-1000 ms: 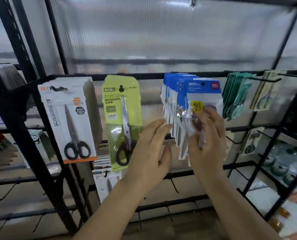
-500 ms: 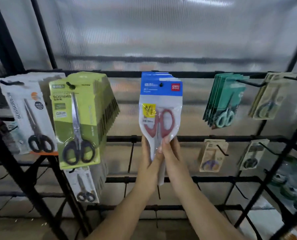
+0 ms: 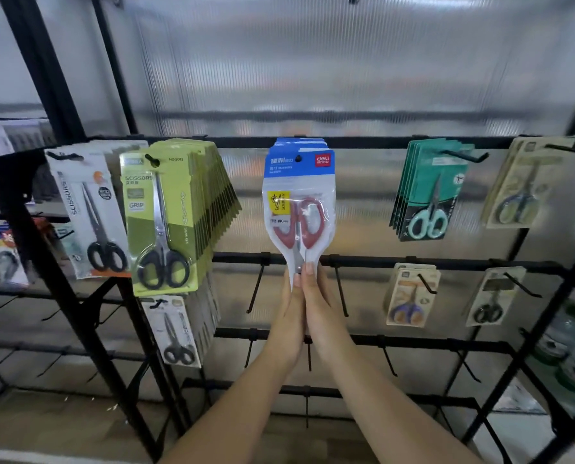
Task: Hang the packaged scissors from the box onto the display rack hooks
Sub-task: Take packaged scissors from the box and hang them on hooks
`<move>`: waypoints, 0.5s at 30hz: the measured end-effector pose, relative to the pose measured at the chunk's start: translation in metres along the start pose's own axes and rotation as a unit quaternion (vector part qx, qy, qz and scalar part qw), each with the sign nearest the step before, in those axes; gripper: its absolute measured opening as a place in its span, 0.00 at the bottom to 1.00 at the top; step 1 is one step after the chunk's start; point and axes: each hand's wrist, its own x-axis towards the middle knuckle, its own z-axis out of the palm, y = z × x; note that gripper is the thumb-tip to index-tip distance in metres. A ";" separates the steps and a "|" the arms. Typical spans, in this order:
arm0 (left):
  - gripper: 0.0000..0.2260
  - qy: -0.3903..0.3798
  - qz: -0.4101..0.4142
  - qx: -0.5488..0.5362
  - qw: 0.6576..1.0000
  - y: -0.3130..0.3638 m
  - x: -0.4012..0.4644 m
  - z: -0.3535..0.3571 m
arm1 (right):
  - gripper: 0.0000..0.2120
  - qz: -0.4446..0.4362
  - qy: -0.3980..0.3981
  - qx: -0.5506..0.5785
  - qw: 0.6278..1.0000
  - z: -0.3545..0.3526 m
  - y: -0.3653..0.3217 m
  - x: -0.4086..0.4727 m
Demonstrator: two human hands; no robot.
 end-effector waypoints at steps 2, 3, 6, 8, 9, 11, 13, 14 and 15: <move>0.18 -0.019 0.001 0.016 1.000 0.001 -0.006 -0.005 | 0.19 0.004 0.015 0.008 1.000 0.006 -0.003 -0.008; 0.17 -0.026 0.004 0.033 0.999 0.000 -0.009 -0.009 | 0.17 0.007 0.031 0.016 0.999 0.009 -0.003 -0.013; 0.13 -0.023 0.016 0.145 0.989 -0.001 -0.015 -0.024 | 0.17 0.002 0.073 -0.058 0.996 0.012 0.007 -0.022; 0.12 -0.027 0.049 0.223 0.973 0.001 -0.022 -0.031 | 0.11 -0.002 0.092 -0.102 0.991 0.010 0.013 -0.027; 0.11 -0.024 0.068 0.255 0.964 0.002 -0.025 -0.033 | 0.09 -0.002 0.097 -0.124 0.988 0.010 0.012 -0.031; 0.08 0.011 0.098 0.328 0.939 0.007 -0.027 -0.037 | 0.08 -0.004 0.120 -0.165 0.979 0.011 0.009 -0.035; 0.08 0.074 0.122 0.391 0.909 0.011 -0.029 -0.039 | 0.14 0.002 0.147 -0.139 0.979 0.011 0.006 -0.041; 0.09 0.099 0.144 0.414 0.893 0.013 -0.029 -0.039 | 0.18 0.005 0.164 -0.113 0.980 0.010 0.007 -0.044; 0.11 0.120 0.166 0.430 0.879 0.015 -0.029 -0.038 | 0.21 0.006 0.178 -0.108 0.978 0.009 0.007 -0.047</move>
